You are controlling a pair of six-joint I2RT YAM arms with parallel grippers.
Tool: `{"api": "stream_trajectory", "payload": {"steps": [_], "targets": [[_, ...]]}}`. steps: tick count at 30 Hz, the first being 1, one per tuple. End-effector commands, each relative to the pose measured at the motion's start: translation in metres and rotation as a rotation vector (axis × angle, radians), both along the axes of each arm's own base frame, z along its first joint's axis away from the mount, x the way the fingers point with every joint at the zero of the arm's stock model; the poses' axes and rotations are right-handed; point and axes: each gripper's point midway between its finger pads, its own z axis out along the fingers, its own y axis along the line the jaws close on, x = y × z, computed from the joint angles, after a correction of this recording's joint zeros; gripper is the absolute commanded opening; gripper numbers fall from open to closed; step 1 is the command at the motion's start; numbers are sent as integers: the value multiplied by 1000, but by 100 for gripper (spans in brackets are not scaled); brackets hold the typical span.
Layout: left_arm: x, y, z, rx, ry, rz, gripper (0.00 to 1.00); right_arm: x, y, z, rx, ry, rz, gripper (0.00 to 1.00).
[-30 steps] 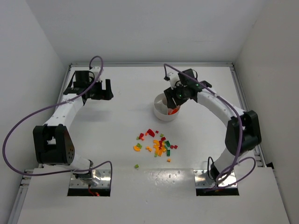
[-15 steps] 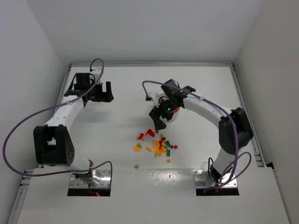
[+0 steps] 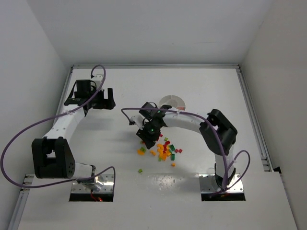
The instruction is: Sort the legos into containers by color
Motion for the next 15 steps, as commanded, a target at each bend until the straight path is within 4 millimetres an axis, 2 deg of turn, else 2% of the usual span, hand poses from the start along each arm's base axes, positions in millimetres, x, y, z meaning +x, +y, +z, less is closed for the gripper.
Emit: {"api": "stream_trajectory", "payload": {"steps": [1, 4, 8, 11, 13, 15], "targets": [[2, 4, 16, 2, -60, 10, 99, 15, 11, -1, -34, -97, -77, 40], [2, 4, 16, 2, -60, 10, 99, 15, 9, -20, -84, -105, -74, 39], [0, 7, 18, 3, -62, 19, 99, 24, 18, -26, -95, -110, -100, 39], [1, 8, 18, 11, -65, 12, 99, 27, 14, -36, -134, -111, -115, 41], [-1, 11, 17, 11, -55, 23, 99, 34, 18, -35, -137, -135, -134, 41], [-1, 15, 20, 11, -64, 34, 99, 35, 13, -45, -172, -134, -150, 39]]}}
